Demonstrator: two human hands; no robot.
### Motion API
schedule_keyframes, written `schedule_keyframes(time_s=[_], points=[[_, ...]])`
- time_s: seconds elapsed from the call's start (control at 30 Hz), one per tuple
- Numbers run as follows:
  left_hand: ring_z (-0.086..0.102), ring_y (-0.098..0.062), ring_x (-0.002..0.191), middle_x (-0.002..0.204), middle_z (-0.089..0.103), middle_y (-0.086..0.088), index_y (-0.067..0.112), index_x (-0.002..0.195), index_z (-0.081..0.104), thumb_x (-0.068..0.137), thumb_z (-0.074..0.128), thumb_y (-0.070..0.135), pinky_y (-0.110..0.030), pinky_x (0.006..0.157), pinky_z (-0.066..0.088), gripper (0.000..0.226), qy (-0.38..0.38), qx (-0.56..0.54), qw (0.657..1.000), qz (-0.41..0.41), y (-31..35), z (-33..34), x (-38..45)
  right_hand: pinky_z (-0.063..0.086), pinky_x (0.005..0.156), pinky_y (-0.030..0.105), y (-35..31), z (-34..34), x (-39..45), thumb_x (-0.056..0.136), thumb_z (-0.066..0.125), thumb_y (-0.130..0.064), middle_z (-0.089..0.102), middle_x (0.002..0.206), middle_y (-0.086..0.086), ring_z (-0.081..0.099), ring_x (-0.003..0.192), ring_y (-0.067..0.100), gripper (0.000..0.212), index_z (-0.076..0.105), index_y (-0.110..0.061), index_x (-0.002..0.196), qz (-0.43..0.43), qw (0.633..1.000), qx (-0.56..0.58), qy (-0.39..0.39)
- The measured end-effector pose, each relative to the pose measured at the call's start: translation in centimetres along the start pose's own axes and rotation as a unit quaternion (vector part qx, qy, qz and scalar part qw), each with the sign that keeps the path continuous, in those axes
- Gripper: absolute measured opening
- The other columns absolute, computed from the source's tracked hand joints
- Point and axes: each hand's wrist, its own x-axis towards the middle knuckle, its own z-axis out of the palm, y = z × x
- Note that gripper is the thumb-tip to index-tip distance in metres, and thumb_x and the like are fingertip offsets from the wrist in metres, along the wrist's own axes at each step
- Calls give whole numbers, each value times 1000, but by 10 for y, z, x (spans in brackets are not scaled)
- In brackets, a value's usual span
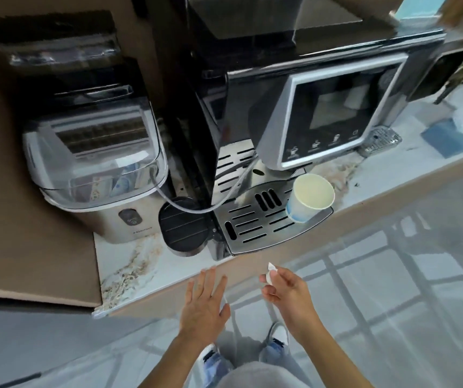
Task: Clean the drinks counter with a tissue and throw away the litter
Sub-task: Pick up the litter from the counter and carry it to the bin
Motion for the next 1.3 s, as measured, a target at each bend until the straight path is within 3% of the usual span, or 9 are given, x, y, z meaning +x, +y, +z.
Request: schedule_keyframes(time_s=[0.23, 0.37, 0.53, 0.63, 0.77, 0.9, 1.07, 1.2, 1.3], points=[[32, -38, 145, 158, 35, -15, 20, 146, 47, 87, 61, 43, -57, 112, 29, 65, -2, 22, 1000, 15, 37, -8, 20, 54, 70, 33, -14, -61, 12, 98, 59, -20, 75, 95, 15, 62, 67, 19, 21, 67, -4, 110, 14, 999, 26, 11], [6, -34, 152, 167, 9, -9, 24, 156, 23, 96, 40, 47, -53, 120, 7, 66, -9, 42, 999, 7, 66, -6, 44, 53, 69, 32, -31, -95, 27, 98, 59, -19, 74, 94, 15, 60, 66, 20, 22, 67, -1, 108, 12, 999, 42, 6], [19, -34, 150, 164, 21, -11, 21, 153, 33, 94, 46, 44, -57, 119, 15, 65, -6, 38, 999, 3, 115, -11, 76, 55, 69, 31, -56, -142, 47, 99, 58, -20, 75, 96, 14, 61, 69, 21, 22, 69, -2, 106, 9, 999, 37, -1], [7, -30, 152, 167, 8, -8, 24, 156, 23, 97, 37, 45, -54, 120, 7, 64, -8, 46, 999, 3, 145, -10, 99, 55, 68, 31, -72, -176, 60, 99, 58, -20, 75, 96, 13, 62, 69, 21, 23, 68, 0, 107, 12, 999, 39, -2], [39, -35, 141, 155, 41, -13, 19, 141, 54, 86, 65, 39, -54, 116, 25, 59, 13, 38, 999, 17, 192, -17, 126, 55, 65, 29, -92, -222, 72, 98, 59, -20, 76, 95, 13, 62, 67, 19, 24, 67, 1, 105, 11, 999, 50, 0], [53, -36, 131, 145, 54, -14, 17, 132, 64, 83, 64, 38, -34, 115, -14, 53, 38, 56, 997, 44, 232, -27, 151, 54, 65, 29, -106, -260, 78, 98, 60, -21, 77, 96, 12, 63, 67, 18, 23, 68, -1, 105, 4, 998, 55, 3], [-5, -29, 153, 166, -3, -9, 25, 157, 14, 99, 32, 44, -39, 117, -16, 64, 18, 57, 995, 79, 271, -26, 194, 51, 62, 27, -124, -292, 86, 98, 59, -21, 74, 94, 13, 61, 66, 18, 24, 68, 1, 100, -17, 997, 68, 27], [-13, -26, 150, 167, -5, -9, 26, 157, 9, 97, 29, 47, -43, 118, -8, 66, 28, 73, 990, 115, 302, -26, 237, 51, 65, 30, -144, -317, 100, 98, 59, -21, 72, 93, 14, 61, 70, 22, 23, 69, 0, 101, -36, 994, 88, 52], [-12, -27, 150, 165, -7, -8, 25, 157, 8, 97, 31, 47, -38, 116, -20, 69, 35, 74, 987, 136, 327, -32, 270, 52, 67, 32, -163, -337, 116, 98, 59, -22, 74, 95, 13, 61, 70, 23, 20, 73, -7, 99, -45, 990, 113, 70]])
